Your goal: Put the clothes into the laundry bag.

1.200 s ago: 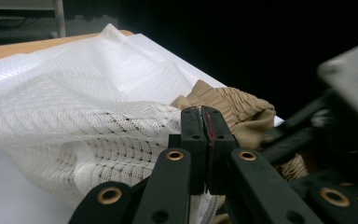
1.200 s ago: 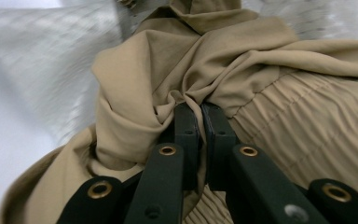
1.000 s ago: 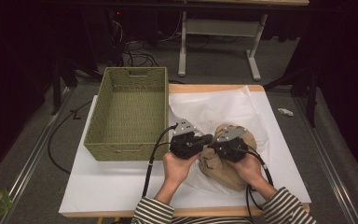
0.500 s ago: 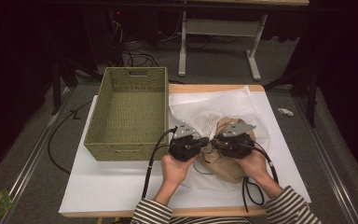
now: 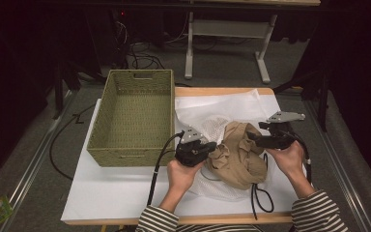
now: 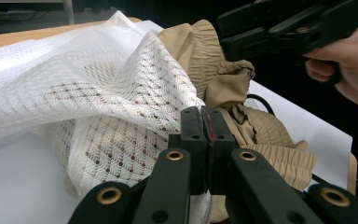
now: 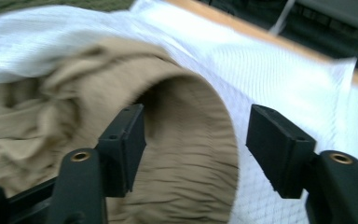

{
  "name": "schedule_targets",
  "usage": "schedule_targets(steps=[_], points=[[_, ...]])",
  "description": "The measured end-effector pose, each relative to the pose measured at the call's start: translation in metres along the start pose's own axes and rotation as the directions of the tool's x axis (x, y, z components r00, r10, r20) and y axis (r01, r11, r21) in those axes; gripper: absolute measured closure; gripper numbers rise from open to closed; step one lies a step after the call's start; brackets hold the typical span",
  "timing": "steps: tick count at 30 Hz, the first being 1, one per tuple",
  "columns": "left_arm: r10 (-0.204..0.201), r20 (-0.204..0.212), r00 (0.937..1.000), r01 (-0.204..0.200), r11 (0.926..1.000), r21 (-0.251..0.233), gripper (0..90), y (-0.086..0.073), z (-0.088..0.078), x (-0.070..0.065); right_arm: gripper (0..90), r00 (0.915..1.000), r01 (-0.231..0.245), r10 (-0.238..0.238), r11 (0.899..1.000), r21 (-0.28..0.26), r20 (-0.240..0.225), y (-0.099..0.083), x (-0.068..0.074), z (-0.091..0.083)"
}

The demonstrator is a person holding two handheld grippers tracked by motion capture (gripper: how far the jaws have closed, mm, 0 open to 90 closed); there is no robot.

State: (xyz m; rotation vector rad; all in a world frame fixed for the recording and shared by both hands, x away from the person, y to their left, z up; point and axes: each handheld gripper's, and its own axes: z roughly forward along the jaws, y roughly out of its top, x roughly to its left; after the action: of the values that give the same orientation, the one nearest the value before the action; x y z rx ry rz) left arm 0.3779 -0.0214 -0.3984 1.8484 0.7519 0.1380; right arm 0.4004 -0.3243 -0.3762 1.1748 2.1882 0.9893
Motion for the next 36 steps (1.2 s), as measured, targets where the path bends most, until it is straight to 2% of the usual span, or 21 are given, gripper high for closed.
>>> schedule_targets(steps=[1, 5, 6, 7, 10, 12, 15, 17, 18, 21, 24, 25, 26, 27, 28, 29, 30, 31, 33, 35, 36], points=[[0.0, 0.0, 1.0, 0.0, 1.0, 0.002, 88.8, 0.0, 0.0, 0.0, 35.5, 0.9993, -0.035, 0.035, 0.999, 0.015, -0.01, -0.002, -0.004, 0.004], [0.001, 0.0, 1.0, -0.001, 1.0, 0.001, 88.8, 0.0, 0.0, 0.001, 36.1, 0.994, -0.088, 0.091, 0.995, 0.04, -0.061, -0.009, -0.017, 0.017], [0.0, 0.002, 1.0, 0.0, 1.0, 0.001, 88.8, 0.001, 0.001, 0.0, 40.7, 0.9923, -0.096, 0.099, 0.995, 0.04, -0.075, -0.009, -0.019, 0.018], [0.001, 0.003, 1.0, -0.001, 1.0, 0.002, 88.8, 0.001, 0.001, 0.0, 51.6, 0.9895, -0.1, 0.103, 0.994, 0.035, -0.101, -0.008, -0.019, 0.02], [0.002, 0.003, 1.0, -0.002, 1.0, 0.006, 88.8, 0.003, 0.001, 0.0, 69.7, 0.9909, -0.049, 0.054, 0.998, 0.039, -0.123, -0.007, -0.015, 0.019], [-0.002, 0.002, 1.0, 0.002, 1.0, -0.003, 88.8, 0.006, 0.0, 0.002, 85.9, 0.9881, 0.004, -0.006, 1.0, -0.013, -0.154, -0.007, -0.008, 0.005], [-0.019, 0.004, 0.9998, 0.019, 0.9998, -0.004, 88.8, 0.007, -0.001, 0.006, 88.7, 0.9826, 0.042, -0.053, 0.997, -0.06, -0.178, -0.007, -0.002, -0.006], [-0.032, 0.005, 0.9995, 0.032, 0.9995, -0.008, 88.8, 0.008, -0.001, 0.008, 89.5, 0.9728, 0.085, -0.099, 0.993, -0.076, -0.209, -0.007, 0.006, -0.014], [-0.04, 0.005, 0.9992, 0.04, 0.9991, -0.013, 88.8, 0.008, 0.0, 0.009, 89.7, 0.9609, 0.131, -0.144, 0.989, -0.069, -0.237, -0.009, 0.016, -0.018], [-0.041, 0.001, 0.9992, 0.041, 0.9989, -0.02, 88.8, 0.011, 0.002, 0.009, 89.8, 0.948, 0.163, -0.174, 0.985, -0.064, -0.267, -0.011, 0.027, -0.017], [0.004, -0.026, 0.9997, -0.005, 0.9997, -0.024, 88.9, 0.019, 0.003, 0.003, 90.0, 0.9252, 0.208, -0.214, 0.977, -0.052, -0.313, -0.013, 0.042, -0.014], [0.028, -0.034, 0.9991, -0.028, 0.9993, -0.023, 88.9, 0.023, 0.002, 0.0, 90.0, 0.9092, 0.239, -0.238, 0.97, -0.039, -0.342, -0.014, 0.054, -0.009], [0.045, -0.038, 0.9983, -0.045, 0.9987, -0.022, 88.9, 0.026, 0.002, -0.003, 90.0, 0.9092, 0.239, -0.238, 0.97, -0.039, -0.342, -0.014, 0.054, -0.009], [0.057, -0.039, 0.9976, -0.058, 0.998, -0.024, 88.9, 0.029, 0.001, -0.006, 90.0, 0.8937, 0.275, -0.261, 0.961, -0.016, -0.365, -0.015, 0.067, -0.002], [0.061, -0.037, 0.9974, -0.062, 0.9976, -0.03, 88.9, 0.03, 0.0, -0.007, 90.0, 0.8877, 0.294, -0.273, 0.956, -0.001, -0.37, -0.016, 0.074, 0.003], [0.061, -0.038, 0.9974, -0.063, 0.9974, -0.036, 88.9, 0.032, 0.0, -0.007, 90.0, 0.8877, 0.294, -0.273, 0.956, -0.001, -0.37, -0.016, 0.074, 0.003], [0.058, -0.035, 0.9977, -0.06, 0.9973, -0.042, 88.9, 0.032, -0.001, -0.007, 90.0, 0.8787, 0.327, -0.297, 0.945, 0.017, -0.374, -0.017, 0.084, 0.015], [0.058, -0.034, 0.9977, -0.06, 0.997, -0.049, 89.0, 0.032, -0.003, -0.007, 90.0, 0.8761, 0.334, -0.301, 0.942, 0.025, -0.377, -0.017, 0.086, 0.021], [0.051, -0.013, 0.9986, -0.052, 0.9963, -0.069, 89.0, 0.032, -0.006, -0.008, 90.0, 0.8793, 0.331, -0.296, 0.943, 0.033, -0.373, -0.017, 0.087, 0.028], [0.051, 0.005, 0.9987, -0.051, 0.9948, -0.088, 89.0, 0.031, -0.011, -0.01, 90.0, 0.894, 0.307, -0.27, 0.95, 0.051, -0.358, -0.016, 0.084, 0.041], [0.054, 0.008, 0.9985, -0.054, 0.9947, -0.088, 89.0, 0.031, -0.012, -0.011, 90.0, 0.9177, 0.275, -0.244, 0.959, 0.06, -0.314, -0.014, 0.077, 0.053]])
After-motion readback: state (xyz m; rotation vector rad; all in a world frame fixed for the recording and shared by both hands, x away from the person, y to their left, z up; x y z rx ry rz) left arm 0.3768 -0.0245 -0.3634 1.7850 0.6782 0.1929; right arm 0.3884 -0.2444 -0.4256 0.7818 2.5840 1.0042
